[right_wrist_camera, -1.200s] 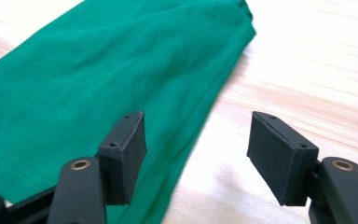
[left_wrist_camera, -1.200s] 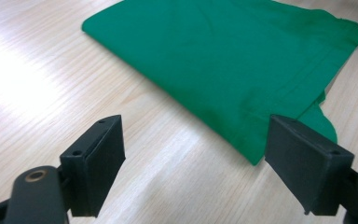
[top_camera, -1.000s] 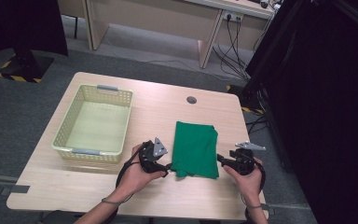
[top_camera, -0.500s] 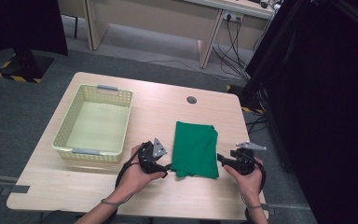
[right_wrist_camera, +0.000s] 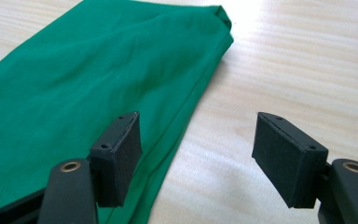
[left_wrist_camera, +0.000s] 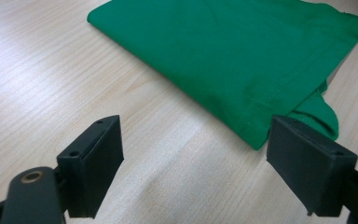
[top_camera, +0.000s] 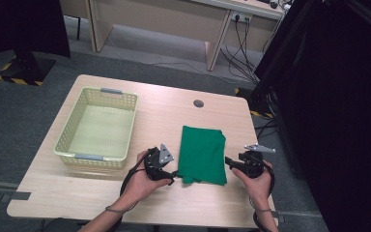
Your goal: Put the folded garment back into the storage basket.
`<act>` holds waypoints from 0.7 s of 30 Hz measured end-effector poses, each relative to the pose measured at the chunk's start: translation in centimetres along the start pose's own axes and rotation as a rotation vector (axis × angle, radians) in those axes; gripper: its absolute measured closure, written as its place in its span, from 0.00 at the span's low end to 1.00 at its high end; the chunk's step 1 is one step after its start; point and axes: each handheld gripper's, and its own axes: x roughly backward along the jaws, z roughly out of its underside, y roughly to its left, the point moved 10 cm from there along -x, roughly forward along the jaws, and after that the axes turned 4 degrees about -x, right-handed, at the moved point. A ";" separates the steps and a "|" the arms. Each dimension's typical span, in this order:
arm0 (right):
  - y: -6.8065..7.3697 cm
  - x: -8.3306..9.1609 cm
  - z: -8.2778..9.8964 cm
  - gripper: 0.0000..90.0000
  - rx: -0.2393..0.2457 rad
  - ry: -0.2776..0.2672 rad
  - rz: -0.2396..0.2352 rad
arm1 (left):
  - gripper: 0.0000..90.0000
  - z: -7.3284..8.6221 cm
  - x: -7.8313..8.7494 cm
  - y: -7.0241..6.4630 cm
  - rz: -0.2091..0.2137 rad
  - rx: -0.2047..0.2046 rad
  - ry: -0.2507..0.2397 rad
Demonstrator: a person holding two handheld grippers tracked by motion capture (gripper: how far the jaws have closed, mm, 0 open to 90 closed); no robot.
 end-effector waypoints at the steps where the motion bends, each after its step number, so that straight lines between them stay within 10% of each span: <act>1: -0.1 0.0 -0.2 0.36 0.003 -0.001 0.001 | 0.20 0.0 0.0 0.0 0.000 0.000 -0.001; 21: -0.4 -0.3 -2.1 0.35 0.001 -0.015 0.016 | 0.20 0.0 -0.2 -0.9 0.016 -0.014 -0.005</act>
